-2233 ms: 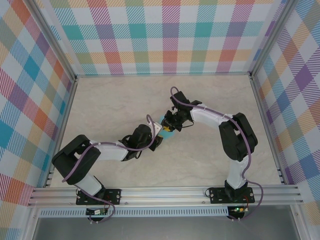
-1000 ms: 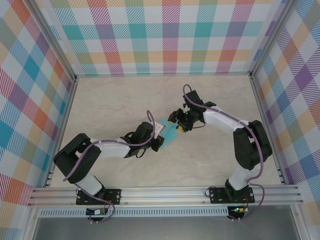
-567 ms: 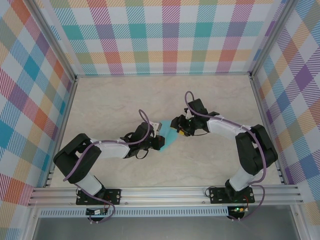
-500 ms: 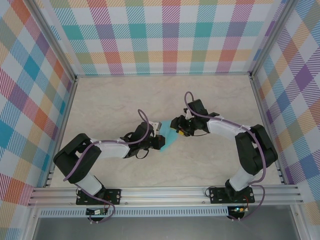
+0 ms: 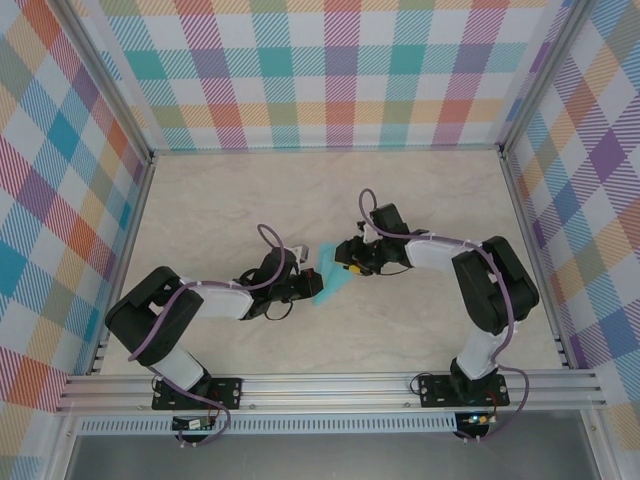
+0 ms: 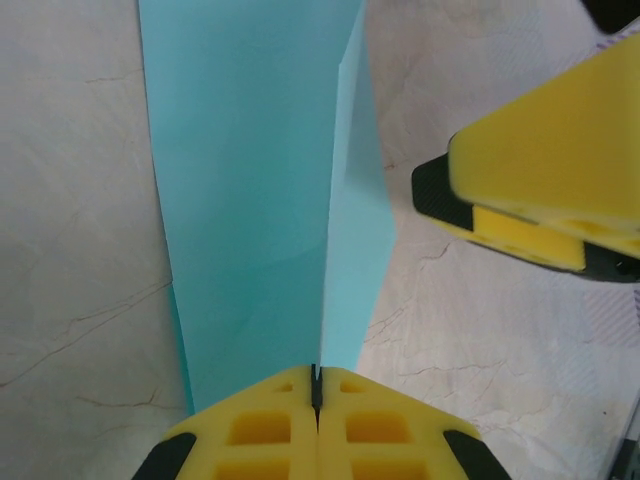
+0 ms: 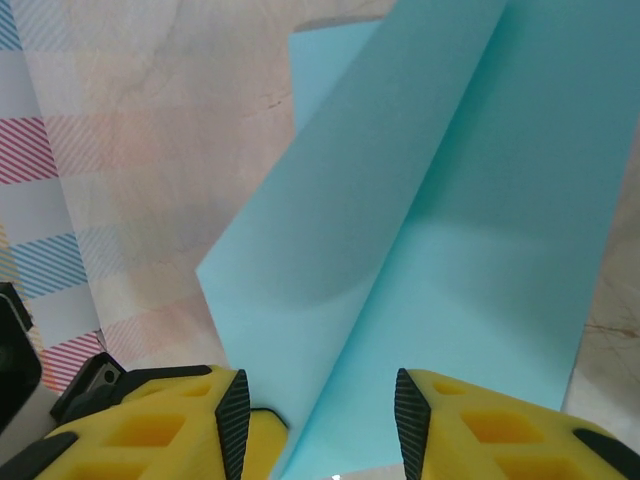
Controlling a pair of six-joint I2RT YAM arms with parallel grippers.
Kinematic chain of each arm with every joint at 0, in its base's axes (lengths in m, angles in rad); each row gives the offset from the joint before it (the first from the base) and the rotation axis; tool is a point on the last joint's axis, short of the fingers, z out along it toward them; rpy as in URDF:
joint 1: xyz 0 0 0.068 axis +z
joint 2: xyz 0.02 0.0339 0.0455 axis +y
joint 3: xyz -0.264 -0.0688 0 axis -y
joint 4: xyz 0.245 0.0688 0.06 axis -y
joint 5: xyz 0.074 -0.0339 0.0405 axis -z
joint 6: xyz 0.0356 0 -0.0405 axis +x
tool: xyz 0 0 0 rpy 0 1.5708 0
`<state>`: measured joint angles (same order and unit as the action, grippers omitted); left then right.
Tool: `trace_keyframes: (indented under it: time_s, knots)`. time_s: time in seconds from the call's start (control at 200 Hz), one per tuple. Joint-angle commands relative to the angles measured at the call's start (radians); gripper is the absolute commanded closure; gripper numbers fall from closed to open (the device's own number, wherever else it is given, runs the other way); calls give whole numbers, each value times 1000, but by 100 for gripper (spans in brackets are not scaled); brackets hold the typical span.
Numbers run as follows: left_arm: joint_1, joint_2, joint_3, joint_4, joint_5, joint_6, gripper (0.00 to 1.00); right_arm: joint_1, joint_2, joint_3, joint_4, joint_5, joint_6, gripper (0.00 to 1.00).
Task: Fold a paper plane with a square sheet of paper (pick it up from the middle)
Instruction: Fourth fold the wing at the center of the table.
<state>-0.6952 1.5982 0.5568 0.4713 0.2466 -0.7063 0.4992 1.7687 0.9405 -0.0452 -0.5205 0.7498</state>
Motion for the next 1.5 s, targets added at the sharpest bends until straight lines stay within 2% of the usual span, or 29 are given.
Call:
trace_keyframes:
  time_s: [0.0,0.465,0.875,1.03,1.2,1.5]
  knots:
    - [16,11,-16,55,23,-53,100,12,35,31,20,-48,-31,55]
    - [44,45,-19,89,81,-115,100,30,110,94,-4,-35,-41,54]
    - [53,69,-9,88,102,-128,99,50,149,138,-103,40,-64,54]
    - [59,48,-6,54,96,-123,93,58,165,155,-143,77,-63,53]
    - [72,-16,-6,-31,85,-104,79,64,181,171,-197,129,-55,52]
    - [86,-163,3,-151,49,-66,72,71,208,190,-251,169,-37,51]
